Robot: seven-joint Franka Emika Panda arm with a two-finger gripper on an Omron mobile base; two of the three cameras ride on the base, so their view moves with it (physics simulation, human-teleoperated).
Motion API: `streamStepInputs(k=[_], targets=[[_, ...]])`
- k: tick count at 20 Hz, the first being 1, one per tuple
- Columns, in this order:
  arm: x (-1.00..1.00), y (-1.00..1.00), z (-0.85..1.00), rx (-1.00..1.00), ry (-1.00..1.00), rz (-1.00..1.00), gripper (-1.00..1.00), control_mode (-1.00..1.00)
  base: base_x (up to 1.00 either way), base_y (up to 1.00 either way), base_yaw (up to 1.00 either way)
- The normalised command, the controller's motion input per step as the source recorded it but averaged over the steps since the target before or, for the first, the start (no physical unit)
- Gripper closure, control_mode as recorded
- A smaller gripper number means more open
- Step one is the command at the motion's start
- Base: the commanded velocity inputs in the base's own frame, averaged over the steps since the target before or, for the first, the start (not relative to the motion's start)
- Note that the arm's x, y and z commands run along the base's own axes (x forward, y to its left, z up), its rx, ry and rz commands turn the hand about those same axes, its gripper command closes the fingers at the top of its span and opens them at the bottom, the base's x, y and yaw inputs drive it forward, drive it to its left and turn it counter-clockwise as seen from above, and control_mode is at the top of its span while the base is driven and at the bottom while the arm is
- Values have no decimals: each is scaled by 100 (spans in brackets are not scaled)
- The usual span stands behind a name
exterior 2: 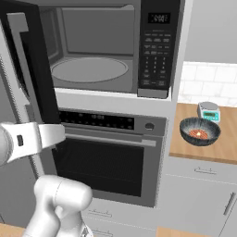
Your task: Open the microwave, place the bowl with waffle inside the microwave, then close the microwave door and turn it on.
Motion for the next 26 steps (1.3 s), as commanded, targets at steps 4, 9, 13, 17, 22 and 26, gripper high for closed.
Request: streamStepInputs(k=[4, 9, 13, 17, 22, 26], targets=[[-100, -54, -10, 7, 10, 0, -100, -100, 0, 0, 0], [-55, -90, -20, 17, 3, 9, -100, -100, 0, 0, 0], [8, -91, -11, 35, -6, 25, -100, -100, 0, 0, 0], [55, -34, 0, 49, -1, 16, -100, -100, 0, 0, 0], [75, 19, -1, 59, 0, 15, -100, -100, 0, 0, 0], [57, 38, -5, 61, 7, 0, -100, -100, 0, 0, 0]])
